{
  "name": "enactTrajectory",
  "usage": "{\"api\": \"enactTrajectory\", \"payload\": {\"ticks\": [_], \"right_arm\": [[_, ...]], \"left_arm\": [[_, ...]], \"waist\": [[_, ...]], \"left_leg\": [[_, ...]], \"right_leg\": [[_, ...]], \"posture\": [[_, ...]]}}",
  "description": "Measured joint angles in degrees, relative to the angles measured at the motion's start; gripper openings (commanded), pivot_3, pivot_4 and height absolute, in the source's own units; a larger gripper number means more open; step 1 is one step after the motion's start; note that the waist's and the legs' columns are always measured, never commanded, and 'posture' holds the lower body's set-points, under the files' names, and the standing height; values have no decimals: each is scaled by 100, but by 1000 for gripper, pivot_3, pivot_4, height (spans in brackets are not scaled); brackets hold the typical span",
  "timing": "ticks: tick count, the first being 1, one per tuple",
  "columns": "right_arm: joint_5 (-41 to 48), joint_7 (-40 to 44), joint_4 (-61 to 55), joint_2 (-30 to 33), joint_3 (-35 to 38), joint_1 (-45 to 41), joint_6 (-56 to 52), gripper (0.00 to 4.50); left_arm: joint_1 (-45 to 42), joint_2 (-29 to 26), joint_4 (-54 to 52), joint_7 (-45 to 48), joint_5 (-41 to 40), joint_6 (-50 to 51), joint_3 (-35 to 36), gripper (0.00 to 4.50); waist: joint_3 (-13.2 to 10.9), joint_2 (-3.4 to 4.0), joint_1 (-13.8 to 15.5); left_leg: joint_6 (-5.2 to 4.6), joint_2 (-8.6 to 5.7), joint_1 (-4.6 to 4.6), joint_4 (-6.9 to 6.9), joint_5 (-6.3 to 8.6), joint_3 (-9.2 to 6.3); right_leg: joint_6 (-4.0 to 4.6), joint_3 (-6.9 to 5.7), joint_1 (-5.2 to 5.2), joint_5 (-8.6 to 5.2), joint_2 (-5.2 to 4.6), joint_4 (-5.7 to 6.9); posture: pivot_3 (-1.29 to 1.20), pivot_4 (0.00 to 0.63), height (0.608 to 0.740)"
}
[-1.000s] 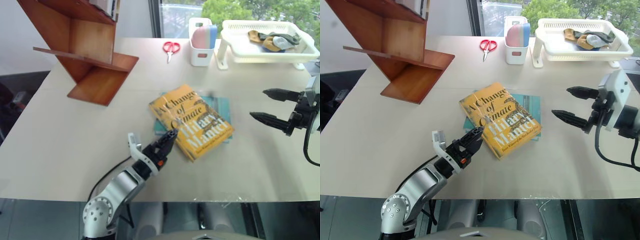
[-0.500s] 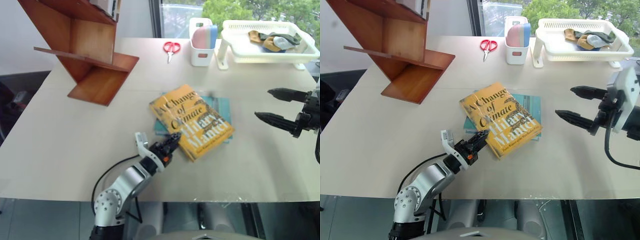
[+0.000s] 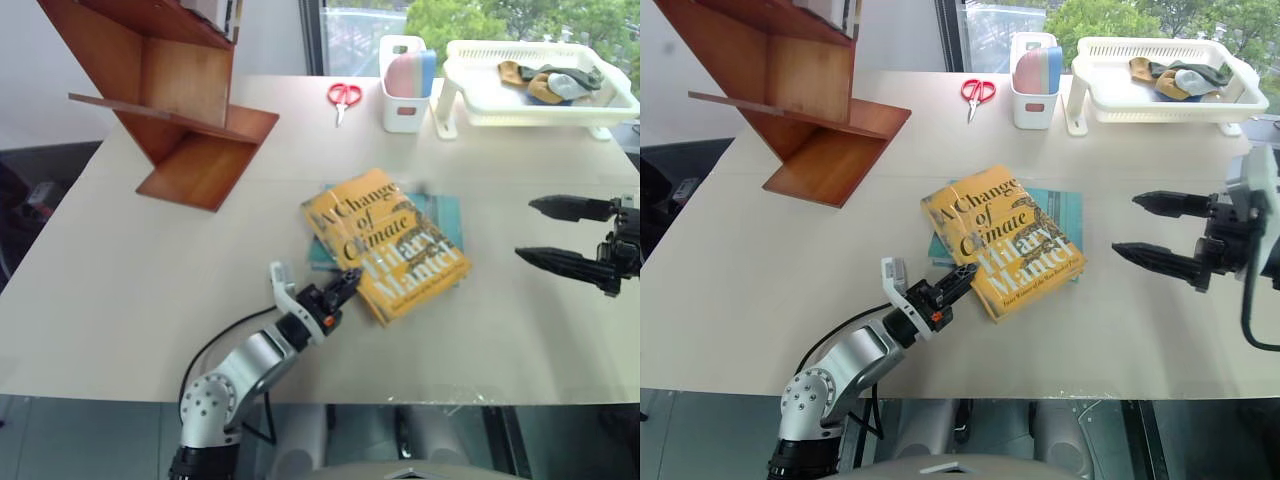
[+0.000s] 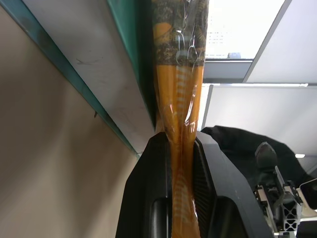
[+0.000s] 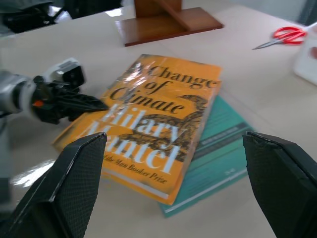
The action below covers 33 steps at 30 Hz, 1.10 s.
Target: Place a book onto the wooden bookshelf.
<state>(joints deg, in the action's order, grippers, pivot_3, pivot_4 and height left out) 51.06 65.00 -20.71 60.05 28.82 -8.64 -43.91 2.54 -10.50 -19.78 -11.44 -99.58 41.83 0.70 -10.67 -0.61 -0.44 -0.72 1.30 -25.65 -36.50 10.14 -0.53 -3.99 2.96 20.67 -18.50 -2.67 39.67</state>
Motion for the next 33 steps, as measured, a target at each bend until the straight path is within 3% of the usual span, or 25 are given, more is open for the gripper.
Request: {"api": "enactTrajectory", "payload": {"ticks": [8,12,15,20,24,26,30,33], "right_arm": [[78,1423,492,677,168,365,-9,4500],[63,1792,958,722,147,180,146,4500],[71,1951,1386,722,79,-190,173,4500],[61,2032,2079,612,-154,-748,239,4500],[-40,2067,2376,483,-308,-946,382,4500],[-104,2083,2538,381,-384,-1060,463,4500],[-180,2092,2707,243,-456,-1202,630,4500],[-223,2093,2761,202,-481,-1248,685,4500]], "left_arm": [[-50,-500,-402,64,-67,61,132,99],[-476,-1610,-1020,691,83,419,334,99],[-1016,-2958,-1380,1877,963,726,481,99],[-2299,-4298,-1083,3656,2827,394,750,99],[-2975,-4776,-622,4676,4037,-424,946,99],[-3509,-5019,-232,5396,5314,-1451,749,99],[-4295,-5132,619,6110,6991,-3078,495,99],[-4629,-5271,1213,6391,7748,-3897,408,99]], "waist": [[-1,-2,2],[-2,-1,-5],[-3,1,-19],[-8,-3,-16],[-9,-3,-20],[-13,3,-12],[-18,7,-15],[-19,7,-26]], "left_leg": [[0,2,-2,2,0,-2],[1,2,-1,5,0,5],[1,0,-2,9,-1,23],[1,4,-15,23,0,23],[-1,2,-25,34,2,28],[4,1,-31,51,0,30],[5,2,-32,61,-1,31],[0,2,-32,61,2,33]], "right_leg": [[1,-3,-2,0,0,-9],[2,-9,-1,-1,3,-11],[2,-11,-1,-1,6,-23],[1,-23,-5,0,9,-71],[-1,-21,0,0,6,-85],[-1,-23,9,0,5,-94],[-1,-24,10,0,4,-105],[-2,-25,11,0,3,-105]], "posture": [[0,150,740],[0,150,740],[0,150,740],[0,150,740],[0,150,740],[0,150,740],[0,150,740],[0,150,740]]}}
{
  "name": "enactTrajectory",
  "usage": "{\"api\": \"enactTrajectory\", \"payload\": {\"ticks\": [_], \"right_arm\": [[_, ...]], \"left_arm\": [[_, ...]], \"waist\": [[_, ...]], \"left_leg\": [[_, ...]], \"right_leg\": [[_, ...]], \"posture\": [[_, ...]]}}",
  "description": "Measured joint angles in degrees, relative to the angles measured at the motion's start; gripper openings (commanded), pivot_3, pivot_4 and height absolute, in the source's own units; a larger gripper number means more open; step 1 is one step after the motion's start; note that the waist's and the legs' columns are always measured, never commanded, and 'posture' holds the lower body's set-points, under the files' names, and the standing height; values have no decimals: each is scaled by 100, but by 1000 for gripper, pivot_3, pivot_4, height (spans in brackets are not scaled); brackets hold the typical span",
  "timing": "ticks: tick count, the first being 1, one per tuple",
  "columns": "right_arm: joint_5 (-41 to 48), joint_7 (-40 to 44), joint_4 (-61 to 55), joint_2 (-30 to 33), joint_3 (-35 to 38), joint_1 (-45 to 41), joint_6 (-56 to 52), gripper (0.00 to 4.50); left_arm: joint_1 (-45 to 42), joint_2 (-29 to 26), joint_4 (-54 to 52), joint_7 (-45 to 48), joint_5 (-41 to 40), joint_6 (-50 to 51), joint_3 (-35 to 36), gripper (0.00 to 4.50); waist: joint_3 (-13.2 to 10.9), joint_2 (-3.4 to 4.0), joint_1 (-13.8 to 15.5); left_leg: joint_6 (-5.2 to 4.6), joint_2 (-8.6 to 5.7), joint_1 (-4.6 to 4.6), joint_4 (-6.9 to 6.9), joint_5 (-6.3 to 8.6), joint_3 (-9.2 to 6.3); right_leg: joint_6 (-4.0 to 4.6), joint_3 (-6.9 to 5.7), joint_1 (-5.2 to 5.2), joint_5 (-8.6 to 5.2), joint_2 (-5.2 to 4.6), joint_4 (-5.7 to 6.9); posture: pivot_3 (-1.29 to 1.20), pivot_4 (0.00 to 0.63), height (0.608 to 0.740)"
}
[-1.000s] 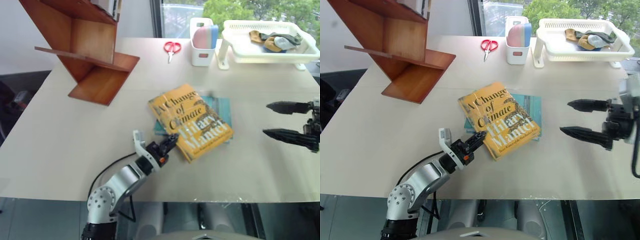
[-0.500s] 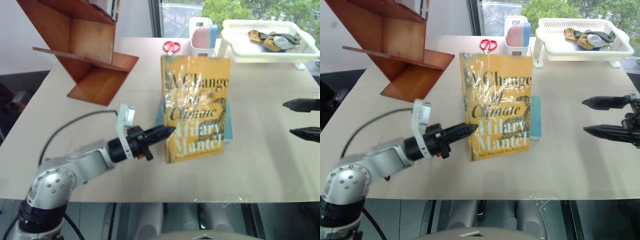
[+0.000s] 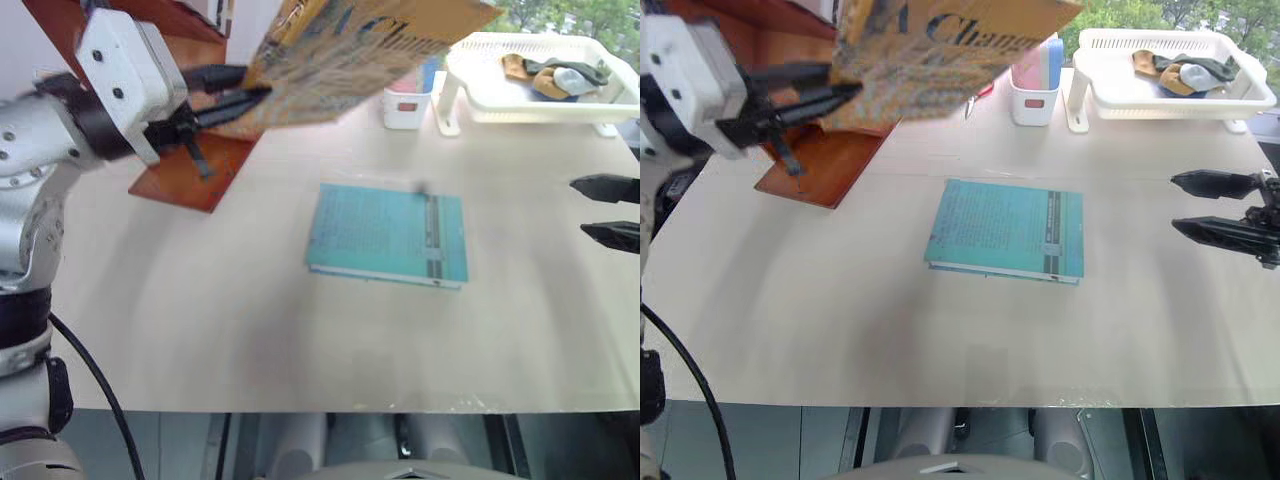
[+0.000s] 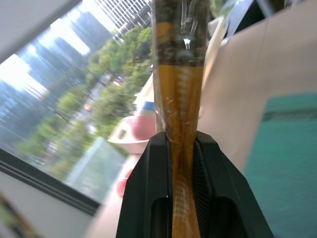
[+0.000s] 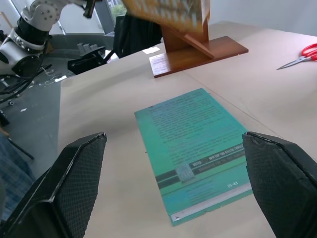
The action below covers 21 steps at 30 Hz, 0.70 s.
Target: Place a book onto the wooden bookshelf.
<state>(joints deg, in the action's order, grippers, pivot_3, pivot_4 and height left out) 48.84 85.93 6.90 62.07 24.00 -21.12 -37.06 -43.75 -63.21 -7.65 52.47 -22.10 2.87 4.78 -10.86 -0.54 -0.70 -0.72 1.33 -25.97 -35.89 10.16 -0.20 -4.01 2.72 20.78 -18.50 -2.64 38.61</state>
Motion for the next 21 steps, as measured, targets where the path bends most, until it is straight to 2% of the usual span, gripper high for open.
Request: {"api": "enactTrajectory", "payload": {"ticks": [6,11,17,21], "right_arm": [[-70,2,60,-86,-12,-11,108,4500],[-56,2,56,-98,24,9,104,4500],[130,8,37,-97,181,-5,11,4500],[377,-11,-3,-97,212,-191,-175,4500]], "left_arm": [[-303,-495,1654,391,1422,-1775,-94,99],[-505,-819,2885,396,2235,-2864,-141,99],[-666,-969,4464,34,2968,-3791,-306,99],[-1092,-967,5209,-356,3483,-4196,-525,99]], "waist": [[-8,10,-22],[-9,10,-13],[-9,10,-11],[-9,9,-15]], "left_leg": [[-2,2,4,-1,1,8],[-3,2,0,-10,2,8],[-3,4,1,-14,2,4],[-4,3,0,-21,2,4]], "right_leg": [[0,8,10,0,1,23],[-1,7,11,0,-1,27],[-2,0,10,1,-1,38],[-3,-1,9,2,-2,43]], "posture": [[0,150,740],[0,150,740],[0,150,740],[0,150,740]]}}
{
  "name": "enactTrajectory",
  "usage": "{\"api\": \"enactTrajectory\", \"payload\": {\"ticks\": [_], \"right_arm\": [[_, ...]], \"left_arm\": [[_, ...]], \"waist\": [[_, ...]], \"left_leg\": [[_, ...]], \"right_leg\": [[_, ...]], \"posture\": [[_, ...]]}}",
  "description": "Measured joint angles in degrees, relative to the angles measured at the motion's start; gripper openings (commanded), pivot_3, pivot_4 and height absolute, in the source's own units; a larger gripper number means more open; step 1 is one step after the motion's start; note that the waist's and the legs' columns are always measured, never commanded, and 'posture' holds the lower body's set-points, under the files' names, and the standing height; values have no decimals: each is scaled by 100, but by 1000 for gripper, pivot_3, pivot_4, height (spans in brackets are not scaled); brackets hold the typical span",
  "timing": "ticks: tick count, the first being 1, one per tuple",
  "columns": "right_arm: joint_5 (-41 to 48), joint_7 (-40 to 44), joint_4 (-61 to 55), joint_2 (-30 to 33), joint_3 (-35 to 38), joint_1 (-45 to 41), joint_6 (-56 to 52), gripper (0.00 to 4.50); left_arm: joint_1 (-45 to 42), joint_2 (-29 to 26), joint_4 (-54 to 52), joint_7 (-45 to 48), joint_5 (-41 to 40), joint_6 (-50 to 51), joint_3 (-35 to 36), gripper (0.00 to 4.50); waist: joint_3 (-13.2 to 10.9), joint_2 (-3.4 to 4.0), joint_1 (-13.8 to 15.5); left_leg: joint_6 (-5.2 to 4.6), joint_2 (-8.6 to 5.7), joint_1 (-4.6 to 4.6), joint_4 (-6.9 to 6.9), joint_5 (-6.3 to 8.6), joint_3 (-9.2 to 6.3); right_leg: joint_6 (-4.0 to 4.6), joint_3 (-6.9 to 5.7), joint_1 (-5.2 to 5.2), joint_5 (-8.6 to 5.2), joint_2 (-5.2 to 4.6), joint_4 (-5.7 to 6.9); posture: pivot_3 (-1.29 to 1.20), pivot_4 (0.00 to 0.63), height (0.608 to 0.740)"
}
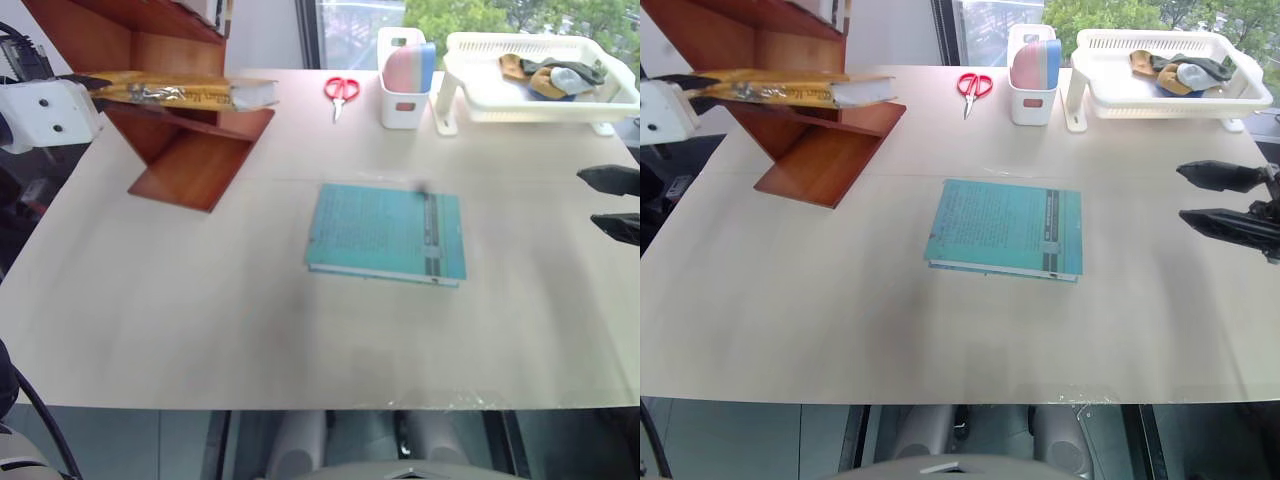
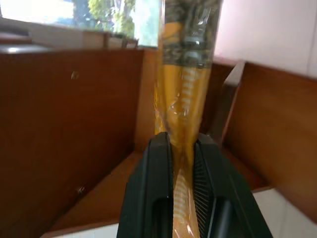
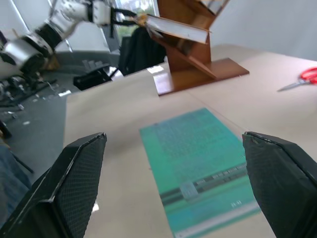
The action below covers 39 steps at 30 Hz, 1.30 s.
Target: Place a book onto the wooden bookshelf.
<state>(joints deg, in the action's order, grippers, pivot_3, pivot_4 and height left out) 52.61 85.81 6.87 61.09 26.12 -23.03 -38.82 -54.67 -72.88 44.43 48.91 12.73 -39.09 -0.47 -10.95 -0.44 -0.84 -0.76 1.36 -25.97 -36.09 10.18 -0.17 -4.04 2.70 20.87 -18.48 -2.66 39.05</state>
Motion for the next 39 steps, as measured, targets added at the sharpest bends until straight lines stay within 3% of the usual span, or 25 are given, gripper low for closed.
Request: {"api": "enactTrajectory", "payload": {"ticks": [10,18,19,27,39], "right_arm": [[466,-316,-20,-270,82,-520,-376,4500],[617,-508,-24,-325,123,-633,-482,4500],[621,-519,-25,-330,123,-633,-483,4500],[638,-547,-37,-335,124,-633,-489,4500],[638,-618,-39,-413,112,-669,-490,4500]], "left_arm": [[-1058,179,1472,-859,1076,-522,-750,99],[-1357,191,1917,-1078,1357,-478,-1002,99],[-1388,191,1959,-1122,1399,-431,-1034,1051],[-1405,124,2273,-1485,1804,-64,-1214,4477],[-1489,-80,2259,-1910,1904,-79,-1282,4477]], "waist": [[0,0,-18],[0,0,-96],[0,0,-112],[-1,-4,-148],[-1,-4,-142]], "left_leg": [[0,0,1,-13,0,7],[2,4,1,-33,-3,26],[2,4,2,-33,-3,27],[1,3,-33,-35,-2,24],[1,2,-42,-38,-3,22]], "right_leg": [[0,10,18,-1,0,44],[0,31,40,-1,3,92],[0,33,40,-1,3,93],[0,31,69,-1,3,91],[0,28,77,0,2,91]], "posture": [[0,150,740],[0,150,740],[0,150,740],[0,150,740],[0,150,740]]}}
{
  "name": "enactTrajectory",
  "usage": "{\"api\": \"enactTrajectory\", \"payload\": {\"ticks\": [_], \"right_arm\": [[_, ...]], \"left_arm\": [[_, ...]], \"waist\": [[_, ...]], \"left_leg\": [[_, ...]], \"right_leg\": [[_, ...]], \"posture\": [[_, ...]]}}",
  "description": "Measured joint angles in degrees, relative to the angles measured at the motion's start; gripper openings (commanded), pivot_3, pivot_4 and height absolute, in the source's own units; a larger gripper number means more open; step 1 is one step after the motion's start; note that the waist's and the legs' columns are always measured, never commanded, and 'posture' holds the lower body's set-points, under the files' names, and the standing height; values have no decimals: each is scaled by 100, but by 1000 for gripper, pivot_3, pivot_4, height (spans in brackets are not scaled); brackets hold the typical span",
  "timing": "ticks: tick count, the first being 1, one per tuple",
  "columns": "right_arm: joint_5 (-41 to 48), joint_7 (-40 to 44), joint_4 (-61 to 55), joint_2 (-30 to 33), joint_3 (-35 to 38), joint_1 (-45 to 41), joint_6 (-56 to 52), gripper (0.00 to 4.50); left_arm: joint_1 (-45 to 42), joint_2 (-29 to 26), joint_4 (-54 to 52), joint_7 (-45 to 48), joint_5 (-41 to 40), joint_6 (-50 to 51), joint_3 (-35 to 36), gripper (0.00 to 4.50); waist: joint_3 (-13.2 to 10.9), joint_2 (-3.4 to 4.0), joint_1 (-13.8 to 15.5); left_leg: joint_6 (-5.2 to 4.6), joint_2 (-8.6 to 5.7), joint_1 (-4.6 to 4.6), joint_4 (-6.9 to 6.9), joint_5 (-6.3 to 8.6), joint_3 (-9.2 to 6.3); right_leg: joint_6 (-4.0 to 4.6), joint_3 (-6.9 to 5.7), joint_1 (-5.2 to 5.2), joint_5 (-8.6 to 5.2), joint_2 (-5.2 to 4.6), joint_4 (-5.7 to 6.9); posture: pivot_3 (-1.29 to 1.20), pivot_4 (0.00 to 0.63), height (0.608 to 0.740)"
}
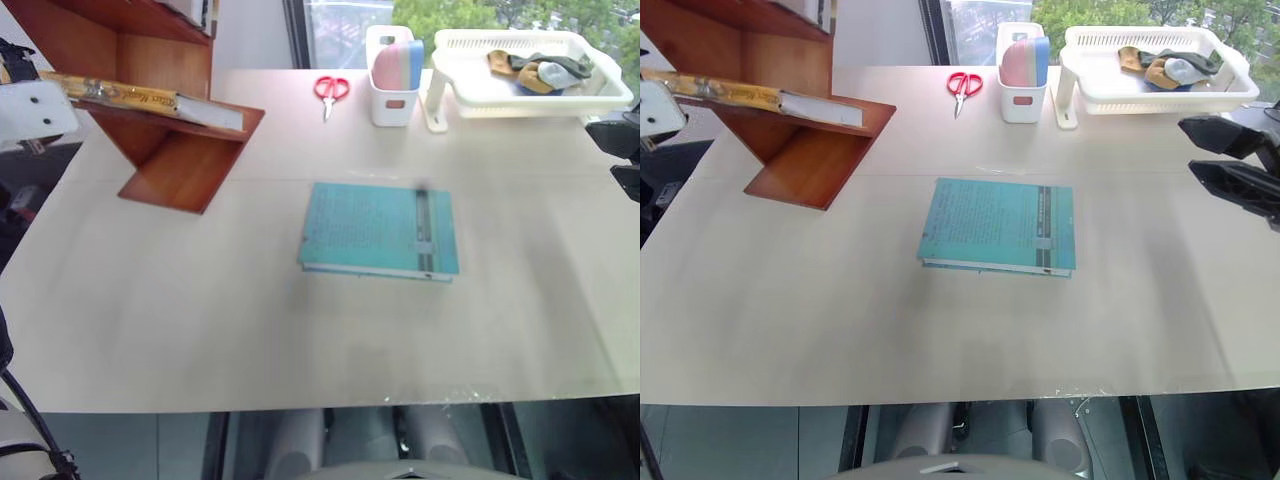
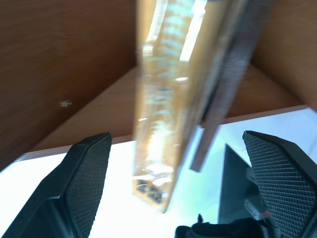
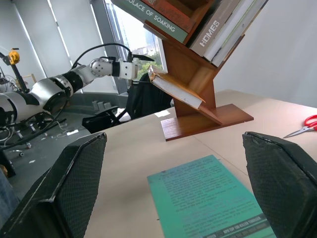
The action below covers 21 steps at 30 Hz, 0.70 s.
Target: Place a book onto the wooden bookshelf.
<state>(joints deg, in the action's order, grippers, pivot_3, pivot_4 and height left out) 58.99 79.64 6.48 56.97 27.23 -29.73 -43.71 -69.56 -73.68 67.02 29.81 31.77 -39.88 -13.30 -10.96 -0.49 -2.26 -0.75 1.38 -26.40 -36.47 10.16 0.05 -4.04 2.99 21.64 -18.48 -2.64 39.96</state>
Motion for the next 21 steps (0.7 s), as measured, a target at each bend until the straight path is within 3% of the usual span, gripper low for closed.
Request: {"api": "enactTrajectory", "payload": {"ticks": [9,12,15,16,18,21], "right_arm": [[-57,11,-92,36,-31,67,-110,4500],[-83,44,-84,80,-57,51,-144,4500],[-174,108,-160,68,-242,150,-164,4500],[-263,142,-239,54,-279,416,-105,4500],[-407,159,-289,-59,-386,750,-66,4500],[-643,6,-351,-343,-427,1047,170,4500]], "left_arm": [[1403,-633,-650,846,-1125,-301,722,4477],[2433,-586,-1513,1516,-2485,276,1673,4477],[4078,249,-4134,1900,-4814,2312,3188,4477],[4993,655,-5551,1872,-5788,3362,3640,4477],[5950,1245,-6967,1663,-6793,4606,3794,4477],[6690,1784,-8269,1134,-7578,5738,3831,4477]], "waist": [[0,1,-12],[2,-2,26],[13,9,54],[20,9,36],[19,8,23],[17,3,-12]], "left_leg": [[0,9,0,-1,0,3],[0,27,0,-10,0,0],[-1,34,2,-16,0,-25],[-5,33,5,-17,3,-24],[-6,35,1,-18,3,-28],[-4,46,8,-29,3,-29]], "right_leg": [[1,1,3,0,0,5],[1,-4,-2,1,-5,10],[1,-1,-7,2,-17,13],[2,2,-15,1,-21,9],[1,-2,-10,1,-14,7],[2,4,-11,2,9,22]], "posture": [[0,150,740],[0,150,740],[0,150,740],[0,150,740],[0,150,740],[0,150,740]]}}
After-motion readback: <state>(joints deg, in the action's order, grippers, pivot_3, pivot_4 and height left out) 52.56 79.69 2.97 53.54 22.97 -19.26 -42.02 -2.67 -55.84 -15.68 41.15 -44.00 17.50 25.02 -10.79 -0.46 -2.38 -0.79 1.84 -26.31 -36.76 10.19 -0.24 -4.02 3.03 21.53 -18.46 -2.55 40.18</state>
